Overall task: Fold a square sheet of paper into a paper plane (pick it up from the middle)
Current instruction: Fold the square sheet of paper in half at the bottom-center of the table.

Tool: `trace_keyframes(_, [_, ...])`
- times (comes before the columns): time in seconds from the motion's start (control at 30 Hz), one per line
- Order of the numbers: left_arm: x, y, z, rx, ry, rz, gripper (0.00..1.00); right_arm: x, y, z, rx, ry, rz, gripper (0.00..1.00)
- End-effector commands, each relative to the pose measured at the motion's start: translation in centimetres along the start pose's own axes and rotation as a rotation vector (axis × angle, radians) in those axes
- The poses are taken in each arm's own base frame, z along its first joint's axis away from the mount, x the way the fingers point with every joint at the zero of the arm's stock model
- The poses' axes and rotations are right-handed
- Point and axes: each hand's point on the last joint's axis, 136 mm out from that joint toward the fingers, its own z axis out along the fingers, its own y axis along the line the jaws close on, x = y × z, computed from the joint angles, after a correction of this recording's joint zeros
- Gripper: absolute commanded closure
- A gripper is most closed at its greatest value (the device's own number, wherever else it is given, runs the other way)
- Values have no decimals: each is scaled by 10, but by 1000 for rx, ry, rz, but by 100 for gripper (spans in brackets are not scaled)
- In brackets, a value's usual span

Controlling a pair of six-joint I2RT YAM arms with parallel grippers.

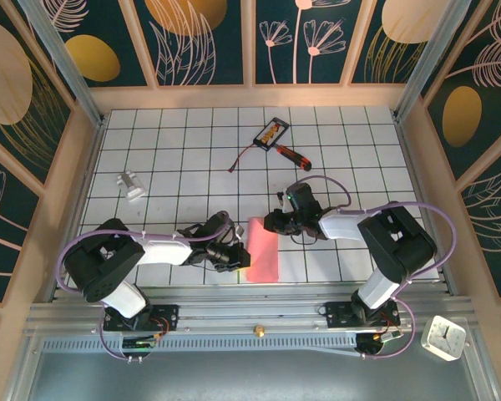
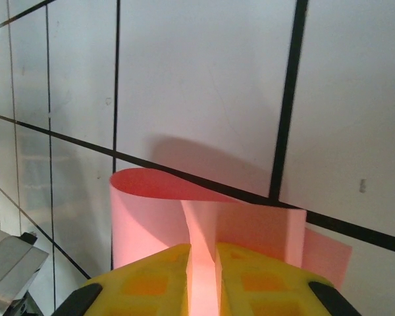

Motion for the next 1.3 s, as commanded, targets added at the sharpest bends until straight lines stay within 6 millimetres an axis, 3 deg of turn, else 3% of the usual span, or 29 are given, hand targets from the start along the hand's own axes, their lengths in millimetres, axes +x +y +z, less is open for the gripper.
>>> trace_keyframes(0.0, [-3,1,2,-17,0,-2,86,17,-22,3,72,35,12,82])
trace_keyframes(0.23, [-10,-9,-1,-7,-23,4,82,27,-32,0,99,42,29,84])
trace_keyframes(0.43, [-20,-15,-6,-11,-60,11,71,30,-35,-3,112,39,30,85])
trace_keyframes(0.7, [-62,-18,-18,-23,-168,10,56,32,-36,-3,111,42,32,85])
trace_keyframes(0.87, [-75,-19,-9,-59,-153,43,57,32,-36,-3,111,40,32,85])
trace_keyframes(1.07, [-78,-14,-4,-96,-142,71,66,28,-32,-3,103,34,25,85])
trace_keyframes(1.27, [-80,-2,1,-161,-126,97,72,11,-11,-13,43,-1,-11,82])
